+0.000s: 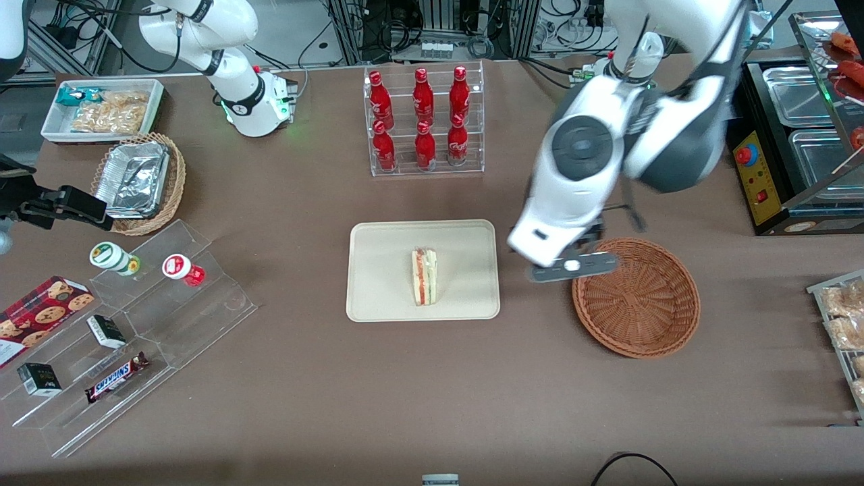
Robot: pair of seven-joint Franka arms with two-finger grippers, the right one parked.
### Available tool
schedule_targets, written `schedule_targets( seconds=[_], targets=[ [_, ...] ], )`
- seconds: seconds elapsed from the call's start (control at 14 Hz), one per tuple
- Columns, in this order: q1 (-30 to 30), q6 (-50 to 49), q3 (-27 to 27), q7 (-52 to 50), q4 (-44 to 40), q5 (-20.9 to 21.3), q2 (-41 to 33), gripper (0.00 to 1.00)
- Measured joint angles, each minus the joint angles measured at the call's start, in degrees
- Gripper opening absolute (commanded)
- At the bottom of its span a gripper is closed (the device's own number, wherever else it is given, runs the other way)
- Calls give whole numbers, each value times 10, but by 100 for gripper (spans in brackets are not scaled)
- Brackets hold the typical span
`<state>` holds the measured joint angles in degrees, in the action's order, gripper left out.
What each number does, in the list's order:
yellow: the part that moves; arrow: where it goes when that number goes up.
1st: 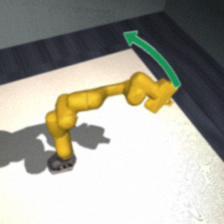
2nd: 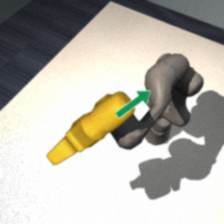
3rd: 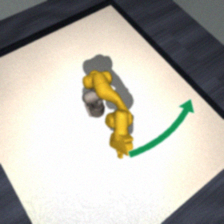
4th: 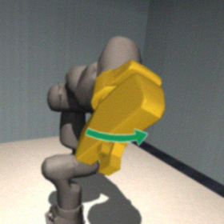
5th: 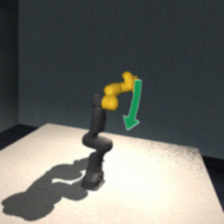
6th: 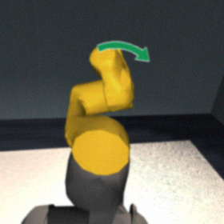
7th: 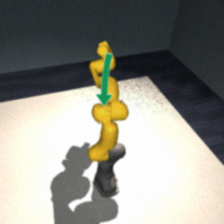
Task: Place sandwich from basket to tray
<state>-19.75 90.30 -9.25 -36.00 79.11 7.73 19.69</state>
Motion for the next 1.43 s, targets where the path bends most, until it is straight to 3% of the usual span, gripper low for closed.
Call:
schedule_targets(
  seconds=[0.36,0.71,1.14,1.43],
  targets=[
    [116,-46,2,105,63,-1,-96,100],
    [185,-45,2,171,93,-7,-144,100],
    [209,-43,7,185,85,-46,-151,100],
    [209,-45,11,185,77,-49,-162,100]
  ],
)
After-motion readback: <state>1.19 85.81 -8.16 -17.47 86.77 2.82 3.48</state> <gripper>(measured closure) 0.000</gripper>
